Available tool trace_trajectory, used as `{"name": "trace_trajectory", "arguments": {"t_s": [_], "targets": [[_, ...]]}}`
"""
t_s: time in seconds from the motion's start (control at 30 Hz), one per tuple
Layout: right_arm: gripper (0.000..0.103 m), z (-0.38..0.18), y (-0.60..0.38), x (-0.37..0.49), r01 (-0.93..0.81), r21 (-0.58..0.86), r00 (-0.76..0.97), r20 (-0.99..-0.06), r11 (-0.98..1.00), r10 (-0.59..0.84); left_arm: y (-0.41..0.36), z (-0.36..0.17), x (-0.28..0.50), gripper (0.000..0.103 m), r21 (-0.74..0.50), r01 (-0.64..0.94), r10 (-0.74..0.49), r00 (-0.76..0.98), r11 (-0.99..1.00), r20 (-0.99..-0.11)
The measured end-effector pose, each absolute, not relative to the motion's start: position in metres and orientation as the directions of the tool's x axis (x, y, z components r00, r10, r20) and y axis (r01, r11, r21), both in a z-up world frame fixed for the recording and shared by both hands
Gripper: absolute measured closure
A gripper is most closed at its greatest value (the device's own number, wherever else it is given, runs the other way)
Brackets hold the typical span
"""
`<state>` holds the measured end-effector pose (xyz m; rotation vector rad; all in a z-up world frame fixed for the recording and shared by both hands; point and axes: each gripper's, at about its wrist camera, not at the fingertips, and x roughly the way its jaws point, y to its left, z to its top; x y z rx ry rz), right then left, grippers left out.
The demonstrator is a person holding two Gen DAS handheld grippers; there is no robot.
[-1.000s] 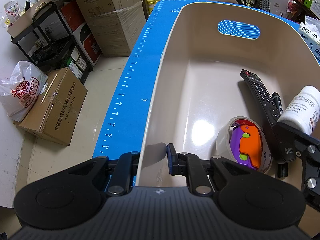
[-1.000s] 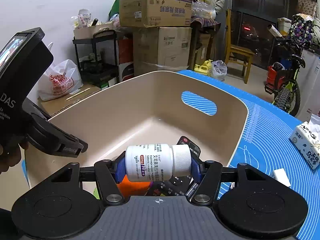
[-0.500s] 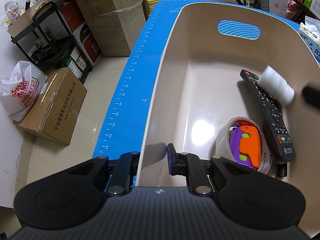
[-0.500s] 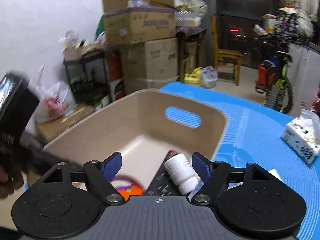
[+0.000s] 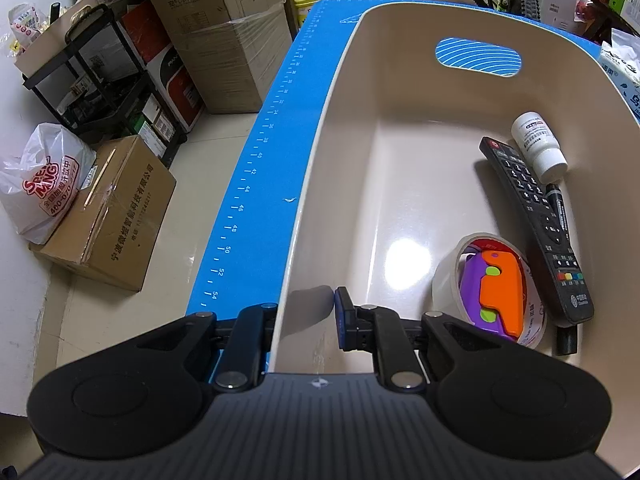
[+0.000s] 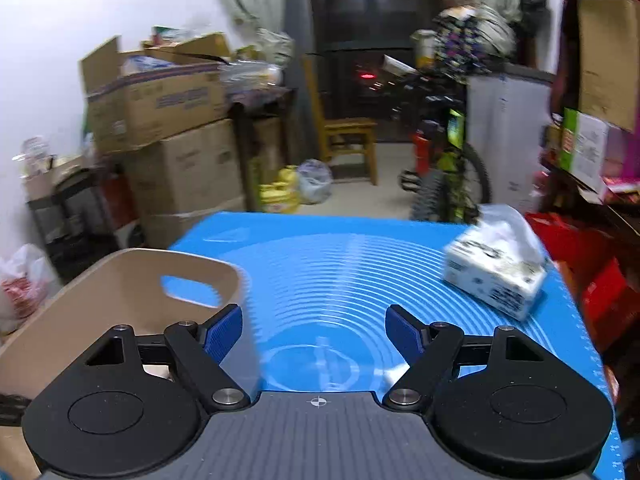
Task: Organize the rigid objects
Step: 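Move the right tool to the white phone charger and grasp it, then carry the white charger into the beige bin and open the right gripper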
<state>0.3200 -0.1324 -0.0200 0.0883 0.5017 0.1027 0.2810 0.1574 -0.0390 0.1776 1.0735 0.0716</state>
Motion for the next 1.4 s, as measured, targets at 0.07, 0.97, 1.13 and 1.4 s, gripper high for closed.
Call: {"name": "trace_trajectory", "arguments": {"t_s": [0.07, 0.97, 1.13, 1.4], "targets": [[0.021, -0.031, -0.143, 0.329, -0.046, 0.102, 0.865, -0.494, 0.994, 0.091, 0.157, -0.039, 0.281, 0.084, 0.179, 0.029, 0.144, 0.476, 0.983, -0.868], [0.047, -0.125, -0.175, 0.382, -0.017, 0.008, 0.763, -0.646, 1.0, 0.018, 0.157, -0.04, 0.281, 0.084, 0.181, 0.029, 0.146, 0.475, 0.983, -0.868], [0.058, -0.122, -0.161, 0.377, -0.064, -0.055, 0.763, -0.647, 0.996, 0.013, 0.157, -0.04, 0.281, 0.084, 0.181, 0.03, 0.145, 0.476, 0.983, -0.867], [0.06, -0.095, -0.151, 0.365, -0.034, -0.046, 0.776, -0.631, 0.998, -0.003, 0.158, -0.041, 0.281, 0.084, 0.172, 0.03, 0.138, 0.478, 0.985, -0.868]]}}
